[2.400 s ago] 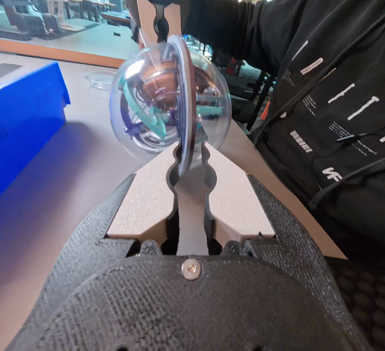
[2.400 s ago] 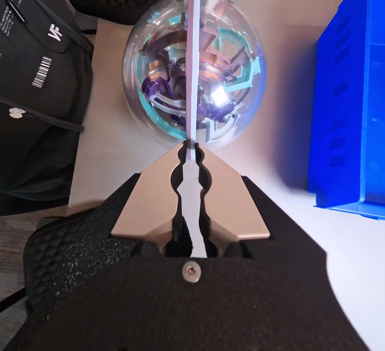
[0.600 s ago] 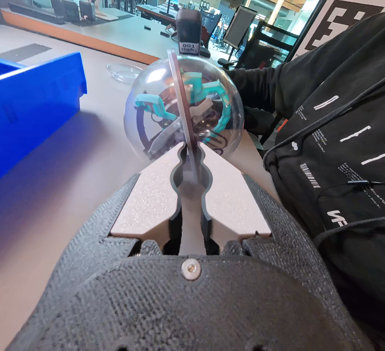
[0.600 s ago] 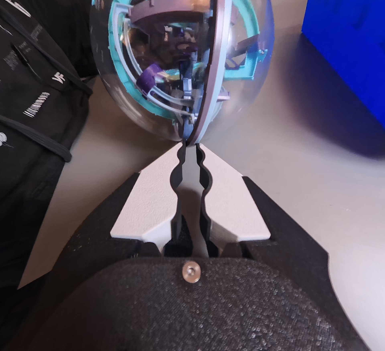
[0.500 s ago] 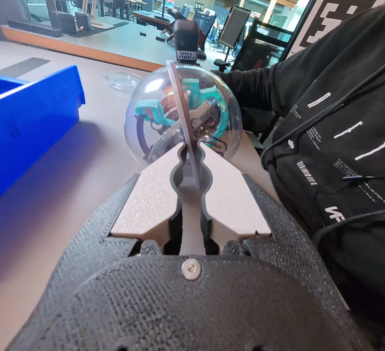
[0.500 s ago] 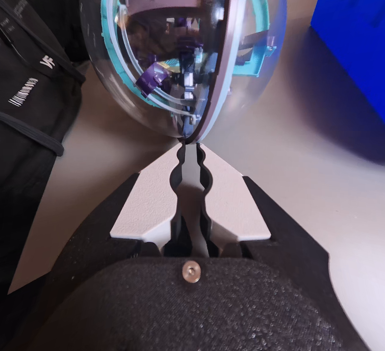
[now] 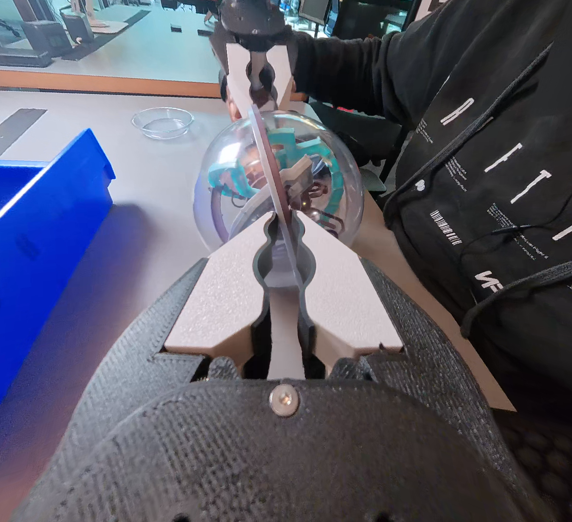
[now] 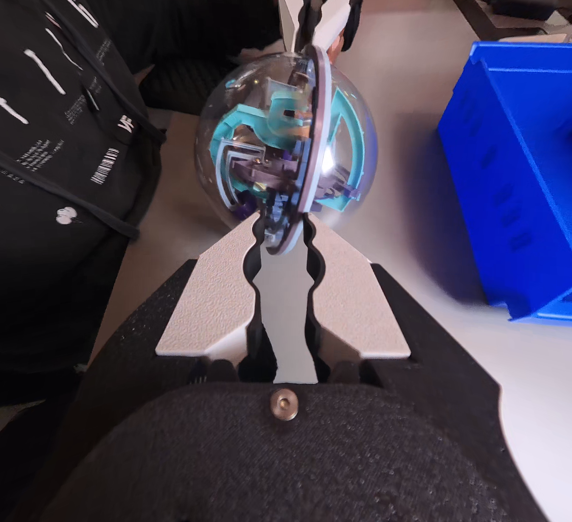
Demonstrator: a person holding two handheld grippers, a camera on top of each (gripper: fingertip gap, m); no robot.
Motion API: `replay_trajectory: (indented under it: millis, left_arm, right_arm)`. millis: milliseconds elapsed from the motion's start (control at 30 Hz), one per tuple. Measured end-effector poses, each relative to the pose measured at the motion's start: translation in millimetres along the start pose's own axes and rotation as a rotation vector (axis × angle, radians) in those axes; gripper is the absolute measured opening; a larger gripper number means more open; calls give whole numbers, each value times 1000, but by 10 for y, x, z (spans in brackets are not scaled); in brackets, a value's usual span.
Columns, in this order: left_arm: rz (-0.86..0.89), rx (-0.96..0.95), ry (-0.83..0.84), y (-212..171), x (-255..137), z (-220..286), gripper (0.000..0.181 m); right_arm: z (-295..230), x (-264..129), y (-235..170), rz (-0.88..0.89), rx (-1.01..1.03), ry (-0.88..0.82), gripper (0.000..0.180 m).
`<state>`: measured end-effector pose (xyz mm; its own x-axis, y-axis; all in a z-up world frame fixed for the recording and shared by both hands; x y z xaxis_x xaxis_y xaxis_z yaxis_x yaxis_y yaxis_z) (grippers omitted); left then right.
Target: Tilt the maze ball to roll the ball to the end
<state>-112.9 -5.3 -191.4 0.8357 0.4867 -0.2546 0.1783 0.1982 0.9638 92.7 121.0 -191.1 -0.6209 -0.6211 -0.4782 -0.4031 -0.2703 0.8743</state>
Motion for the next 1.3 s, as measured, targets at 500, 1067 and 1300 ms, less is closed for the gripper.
replay_trajectory:
  millis: [500, 1067, 1300]
  left_arm:
    - [-65, 19, -85, 221, 143, -171, 8]
    - [-29, 16, -51, 506, 240, -189, 26]
    - [-23, -117, -42, 7, -62, -57, 47]
  right_arm:
    - [120, 68, -199, 135, 100, 30, 22]
    - [-219, 298, -429, 239, 71, -88, 7]
    - [-293, 314, -430, 228, -24, -136, 7]
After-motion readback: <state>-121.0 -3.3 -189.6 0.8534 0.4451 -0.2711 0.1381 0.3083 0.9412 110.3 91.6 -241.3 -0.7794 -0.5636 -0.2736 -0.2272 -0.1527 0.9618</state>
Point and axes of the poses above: each gripper's, where its closed fingertips meet, x out along the fingers, y out of its top, z = x × y across the jaws, the point moved 6 cm from there along -x, back along the fingers, and after that the axes turned 7 degrees about y, right-handed, at the moved point
